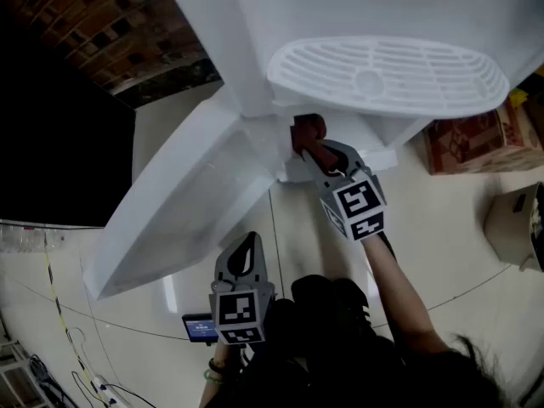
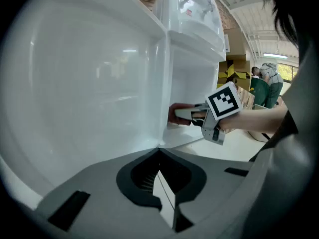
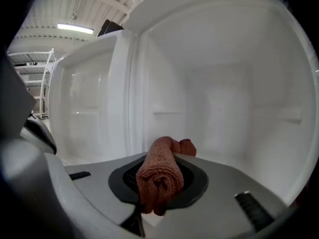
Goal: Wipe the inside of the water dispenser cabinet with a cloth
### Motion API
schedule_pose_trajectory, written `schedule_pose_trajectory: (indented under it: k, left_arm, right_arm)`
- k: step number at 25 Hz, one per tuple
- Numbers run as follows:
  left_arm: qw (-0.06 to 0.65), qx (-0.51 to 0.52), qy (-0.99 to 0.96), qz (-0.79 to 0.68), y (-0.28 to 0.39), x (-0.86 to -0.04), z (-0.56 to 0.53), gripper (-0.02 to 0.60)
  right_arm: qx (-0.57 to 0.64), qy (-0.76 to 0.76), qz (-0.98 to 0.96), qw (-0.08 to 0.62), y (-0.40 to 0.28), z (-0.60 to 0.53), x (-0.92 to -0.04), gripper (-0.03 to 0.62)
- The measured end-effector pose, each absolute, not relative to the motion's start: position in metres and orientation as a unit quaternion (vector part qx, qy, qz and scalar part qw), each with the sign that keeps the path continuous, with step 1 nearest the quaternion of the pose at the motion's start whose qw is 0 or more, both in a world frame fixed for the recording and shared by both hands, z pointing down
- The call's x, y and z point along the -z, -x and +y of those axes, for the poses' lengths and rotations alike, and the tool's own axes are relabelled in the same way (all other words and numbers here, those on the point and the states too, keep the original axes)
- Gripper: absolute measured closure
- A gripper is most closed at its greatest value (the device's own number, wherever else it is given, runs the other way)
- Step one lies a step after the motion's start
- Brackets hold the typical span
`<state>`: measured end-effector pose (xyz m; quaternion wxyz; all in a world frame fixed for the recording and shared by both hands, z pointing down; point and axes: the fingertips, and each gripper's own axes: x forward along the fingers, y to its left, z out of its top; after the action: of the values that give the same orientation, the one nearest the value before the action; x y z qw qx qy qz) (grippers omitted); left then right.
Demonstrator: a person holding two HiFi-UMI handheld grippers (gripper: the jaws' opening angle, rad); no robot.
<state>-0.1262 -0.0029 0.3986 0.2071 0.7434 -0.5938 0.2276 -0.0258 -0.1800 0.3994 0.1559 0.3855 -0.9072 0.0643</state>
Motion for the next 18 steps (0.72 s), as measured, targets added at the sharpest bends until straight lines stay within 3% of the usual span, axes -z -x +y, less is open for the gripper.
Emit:
schedule_pose_trajectory:
  k: [9,18]
  left_arm:
    - [0.212,-0.228,-0.742,-0.594,0.126,-0.401,-0.002,0.578]
    - [0.211,-0.228,-0.742,-0.594,0.126,-0.399,-0.003,0.578]
  right_arm:
    - [0.015,-0.441,-0.897,0.018,0.007,-0.245,-0.265,0.517]
    - [-0.018,-0.412,-0.909,0.062,0.039,-0.272,-0.314,0.517]
